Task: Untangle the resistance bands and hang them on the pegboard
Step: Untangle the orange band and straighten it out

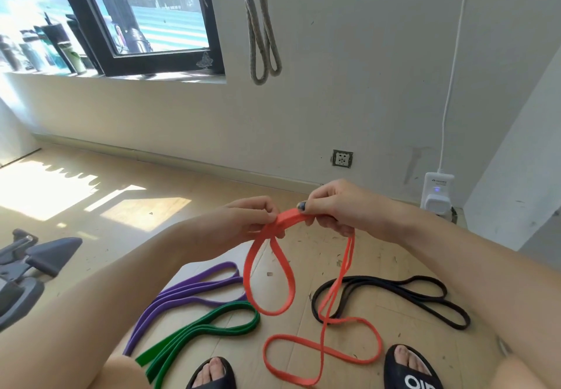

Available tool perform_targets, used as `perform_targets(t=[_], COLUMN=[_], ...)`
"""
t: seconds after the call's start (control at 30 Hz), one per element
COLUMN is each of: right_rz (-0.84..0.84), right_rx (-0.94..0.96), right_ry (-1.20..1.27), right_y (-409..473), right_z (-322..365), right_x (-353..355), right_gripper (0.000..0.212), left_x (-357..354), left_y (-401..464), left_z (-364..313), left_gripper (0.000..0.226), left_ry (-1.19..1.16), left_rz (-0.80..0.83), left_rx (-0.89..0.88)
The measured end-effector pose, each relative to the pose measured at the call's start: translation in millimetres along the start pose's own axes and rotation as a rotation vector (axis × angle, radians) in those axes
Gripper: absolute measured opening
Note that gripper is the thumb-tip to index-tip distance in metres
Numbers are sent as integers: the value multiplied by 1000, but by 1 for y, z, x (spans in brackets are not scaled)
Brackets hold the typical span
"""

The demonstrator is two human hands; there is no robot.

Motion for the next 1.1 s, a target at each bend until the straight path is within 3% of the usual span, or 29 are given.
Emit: perform_targets(t=[0.37,0.5,0.57,0.8,1.1], right_rz=[-17,61,95,-79,58], right_rx=[-21,-37,-32,-1,-54], right_ry=[-16,-39,-31,74,-36], right_y=[0,0,0,0,-2], right_z=[-3,-1,0,0,-4], right_x=[2,-11,-17,7,-13], right_gripper=[32,44,39,35,44], left_x=[11,2,-3,7,5], left_y=[-1,-2,-2,-7,0], left_z=[-6,-11,-13,-5,-8], left_gripper=[9,9,11,17,18], left_ry=[111,128,131,123,256], left_rz=[-148,-121,-113,-99,-203], left_rx=[-56,-88,-99,-63,-84])
Point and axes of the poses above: each hand's wrist, its own y-axis towards the middle knuckle, its own x-axis out of the back of the hand, z = x × y, the point moved 7 cm from there along y, towards the middle knuckle, and after that the axes turned 10 degrees about x, right-handed, at the moved point
